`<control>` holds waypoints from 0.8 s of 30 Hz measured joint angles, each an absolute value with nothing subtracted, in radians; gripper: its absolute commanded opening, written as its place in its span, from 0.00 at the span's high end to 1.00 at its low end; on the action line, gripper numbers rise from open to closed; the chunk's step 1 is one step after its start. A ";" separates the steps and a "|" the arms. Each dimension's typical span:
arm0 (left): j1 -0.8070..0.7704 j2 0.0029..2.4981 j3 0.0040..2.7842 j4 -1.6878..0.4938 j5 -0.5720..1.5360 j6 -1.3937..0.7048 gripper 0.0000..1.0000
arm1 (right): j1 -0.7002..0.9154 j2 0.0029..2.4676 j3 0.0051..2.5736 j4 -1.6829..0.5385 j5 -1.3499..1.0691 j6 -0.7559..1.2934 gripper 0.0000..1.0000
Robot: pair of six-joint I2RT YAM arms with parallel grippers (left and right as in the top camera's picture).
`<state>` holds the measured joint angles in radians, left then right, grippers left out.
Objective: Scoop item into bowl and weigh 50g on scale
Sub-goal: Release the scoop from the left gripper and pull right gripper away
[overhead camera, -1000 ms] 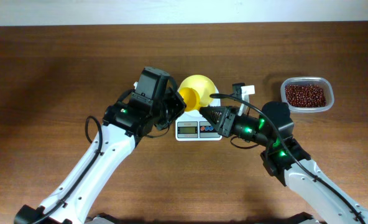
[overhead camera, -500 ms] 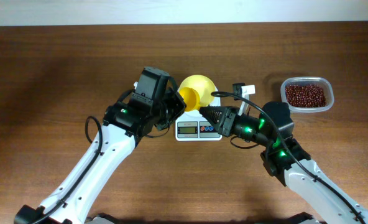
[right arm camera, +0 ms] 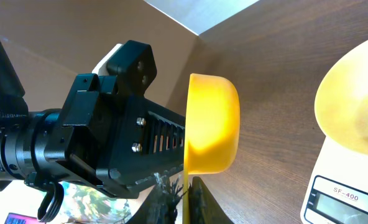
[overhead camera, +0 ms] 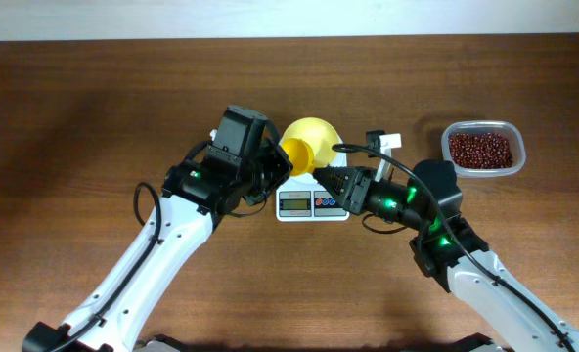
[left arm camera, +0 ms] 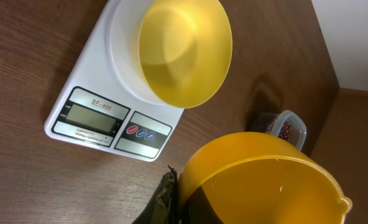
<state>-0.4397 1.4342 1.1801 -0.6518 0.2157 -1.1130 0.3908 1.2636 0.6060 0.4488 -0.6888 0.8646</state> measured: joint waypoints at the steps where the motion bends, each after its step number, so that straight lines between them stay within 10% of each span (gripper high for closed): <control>1: -0.440 1.434 1.180 -0.652 0.216 -1.113 1.00 | 0.391 1.264 0.606 0.449 -0.689 0.869 0.87; 16: -0.441 1.434 1.180 -0.653 0.212 -1.116 0.99 | 0.391 1.264 0.606 0.438 -0.678 0.883 0.96; 24: -0.444 1.434 1.180 -0.662 0.205 -1.116 0.67 | 0.391 1.264 0.606 0.435 -0.658 0.881 0.96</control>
<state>-0.4442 1.4342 1.1805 -0.6624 0.2047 -1.1156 0.3908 1.2636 0.6060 0.4347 -0.6579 0.8814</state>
